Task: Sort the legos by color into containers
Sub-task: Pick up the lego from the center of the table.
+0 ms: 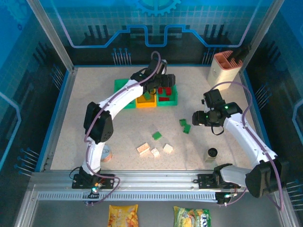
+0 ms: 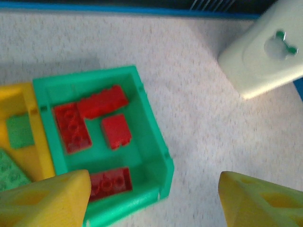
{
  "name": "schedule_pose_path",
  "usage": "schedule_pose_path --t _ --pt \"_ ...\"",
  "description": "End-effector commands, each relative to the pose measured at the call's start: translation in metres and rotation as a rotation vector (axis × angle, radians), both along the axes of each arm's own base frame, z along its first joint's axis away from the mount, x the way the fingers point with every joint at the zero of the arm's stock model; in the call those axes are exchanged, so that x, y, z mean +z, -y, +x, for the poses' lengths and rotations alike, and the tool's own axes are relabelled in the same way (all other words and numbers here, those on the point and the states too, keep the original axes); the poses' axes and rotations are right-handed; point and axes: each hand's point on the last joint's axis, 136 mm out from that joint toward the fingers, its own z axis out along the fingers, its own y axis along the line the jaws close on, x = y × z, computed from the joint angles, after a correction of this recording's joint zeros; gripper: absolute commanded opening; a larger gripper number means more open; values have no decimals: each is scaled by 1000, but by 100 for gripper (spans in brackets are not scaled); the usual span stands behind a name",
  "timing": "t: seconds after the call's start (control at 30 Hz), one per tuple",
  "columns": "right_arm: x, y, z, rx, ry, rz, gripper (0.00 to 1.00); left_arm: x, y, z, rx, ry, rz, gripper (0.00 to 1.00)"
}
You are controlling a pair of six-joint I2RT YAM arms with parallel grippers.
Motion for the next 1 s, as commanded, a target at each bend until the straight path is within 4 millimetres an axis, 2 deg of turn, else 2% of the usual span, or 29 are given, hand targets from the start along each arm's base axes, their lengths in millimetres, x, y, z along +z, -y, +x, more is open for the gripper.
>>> schedule_pose_path --t 0.0,0.13,0.43,0.73,0.97 --pt "-6 -8 5 -4 -12 35 70 -7 -8 -39 -57 -79 36 72" --pt "-15 -18 10 -5 -31 34 69 -25 -26 -74 -59 -140 74 72" --pt "-34 -38 18 -29 -59 47 67 -49 -70 -126 1 -224 122 72" --pt "-70 -47 23 -148 -123 19 59 -71 -108 -156 55 -257 138 73" --pt "-99 -56 22 -205 -170 9 59 -73 -123 -163 79 -259 131 73"
